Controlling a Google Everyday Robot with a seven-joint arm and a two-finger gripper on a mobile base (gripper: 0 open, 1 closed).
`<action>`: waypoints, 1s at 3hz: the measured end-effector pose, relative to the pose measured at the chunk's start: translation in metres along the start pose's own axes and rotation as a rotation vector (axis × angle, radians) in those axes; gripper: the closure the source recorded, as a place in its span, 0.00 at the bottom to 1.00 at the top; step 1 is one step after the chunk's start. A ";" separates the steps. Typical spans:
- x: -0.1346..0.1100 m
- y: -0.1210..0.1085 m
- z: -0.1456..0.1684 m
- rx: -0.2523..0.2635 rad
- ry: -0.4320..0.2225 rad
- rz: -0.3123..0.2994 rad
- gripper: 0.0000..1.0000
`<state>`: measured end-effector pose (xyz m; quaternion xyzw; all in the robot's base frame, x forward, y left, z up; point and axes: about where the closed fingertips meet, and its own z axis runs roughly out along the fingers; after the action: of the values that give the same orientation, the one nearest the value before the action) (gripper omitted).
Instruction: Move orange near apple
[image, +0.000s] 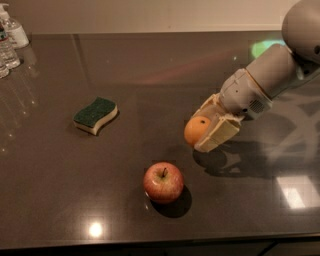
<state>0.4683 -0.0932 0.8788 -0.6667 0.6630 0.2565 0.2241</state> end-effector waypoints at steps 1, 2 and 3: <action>-0.001 0.023 0.008 -0.026 -0.001 -0.069 1.00; 0.001 0.040 0.015 -0.049 0.004 -0.125 1.00; 0.002 0.053 0.019 -0.065 0.001 -0.149 1.00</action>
Offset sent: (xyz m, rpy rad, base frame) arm -0.0619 0.0084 -0.0183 -0.0004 -0.0579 0.1974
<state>0.4147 -0.0838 0.8648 -0.7211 0.6031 0.2601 0.2206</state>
